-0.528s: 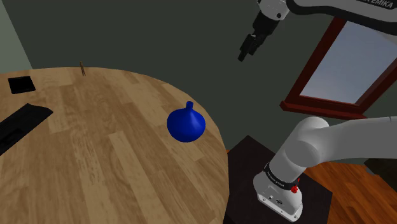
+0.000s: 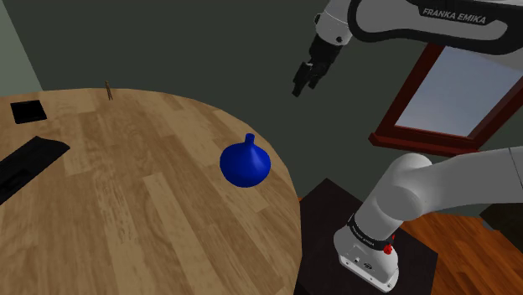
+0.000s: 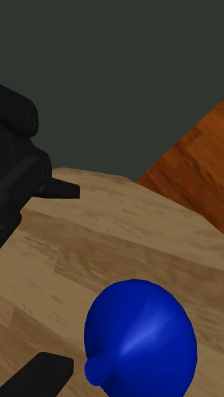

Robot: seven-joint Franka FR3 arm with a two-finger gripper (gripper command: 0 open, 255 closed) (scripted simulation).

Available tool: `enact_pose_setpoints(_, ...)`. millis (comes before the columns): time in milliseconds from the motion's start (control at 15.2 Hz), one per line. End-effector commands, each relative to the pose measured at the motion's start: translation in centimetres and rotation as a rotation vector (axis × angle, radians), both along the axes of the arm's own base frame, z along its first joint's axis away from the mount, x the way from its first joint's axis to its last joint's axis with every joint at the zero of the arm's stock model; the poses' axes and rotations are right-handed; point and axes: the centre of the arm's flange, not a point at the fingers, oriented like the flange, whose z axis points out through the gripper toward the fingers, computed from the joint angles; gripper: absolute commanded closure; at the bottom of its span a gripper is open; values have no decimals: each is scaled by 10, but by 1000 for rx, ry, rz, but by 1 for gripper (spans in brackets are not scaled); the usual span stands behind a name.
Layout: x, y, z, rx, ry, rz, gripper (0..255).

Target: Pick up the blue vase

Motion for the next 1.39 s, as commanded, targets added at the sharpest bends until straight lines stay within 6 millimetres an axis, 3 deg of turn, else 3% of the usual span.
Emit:
enact_pose_setpoints(0,12,15,-19,14,12,-12,0)
enact_pose_setpoints(858,74,124,-128,99,93,-76,0)
enact_pose_setpoints(1320,74,126,-161,100,93,-77,0)
